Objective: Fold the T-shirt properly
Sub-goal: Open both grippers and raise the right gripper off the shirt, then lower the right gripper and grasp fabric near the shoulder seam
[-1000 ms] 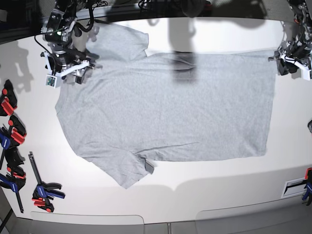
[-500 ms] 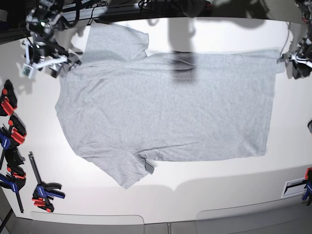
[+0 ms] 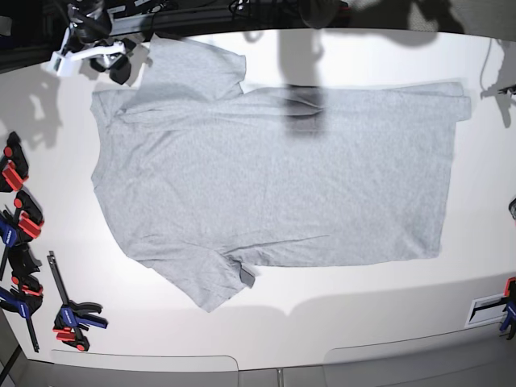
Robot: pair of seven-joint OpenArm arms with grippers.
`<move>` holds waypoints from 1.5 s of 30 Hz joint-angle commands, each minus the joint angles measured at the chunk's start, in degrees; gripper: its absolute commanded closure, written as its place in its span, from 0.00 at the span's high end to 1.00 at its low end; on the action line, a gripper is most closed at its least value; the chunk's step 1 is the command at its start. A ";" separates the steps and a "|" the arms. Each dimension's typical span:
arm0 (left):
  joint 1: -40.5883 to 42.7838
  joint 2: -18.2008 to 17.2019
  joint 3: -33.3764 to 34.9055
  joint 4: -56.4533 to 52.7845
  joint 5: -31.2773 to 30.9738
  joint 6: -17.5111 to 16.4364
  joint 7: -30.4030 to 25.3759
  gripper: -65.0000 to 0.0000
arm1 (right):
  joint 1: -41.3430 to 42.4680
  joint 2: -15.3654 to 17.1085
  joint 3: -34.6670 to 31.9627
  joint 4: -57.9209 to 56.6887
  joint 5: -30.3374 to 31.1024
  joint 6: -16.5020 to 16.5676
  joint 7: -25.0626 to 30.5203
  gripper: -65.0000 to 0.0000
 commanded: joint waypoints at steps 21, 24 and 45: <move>0.07 -1.31 -0.66 0.98 -0.70 0.04 -1.33 0.36 | 0.85 0.17 -13.60 -12.44 -1.57 0.48 -6.12 0.53; 0.07 -1.31 -0.66 0.98 -0.70 0.04 -1.31 0.35 | 0.85 0.17 -13.62 -12.44 -1.55 0.52 -7.69 0.53; 0.04 -1.36 -0.66 0.98 -0.70 0.04 -0.90 0.35 | 0.85 0.22 -13.62 -12.37 8.94 6.80 -13.25 0.00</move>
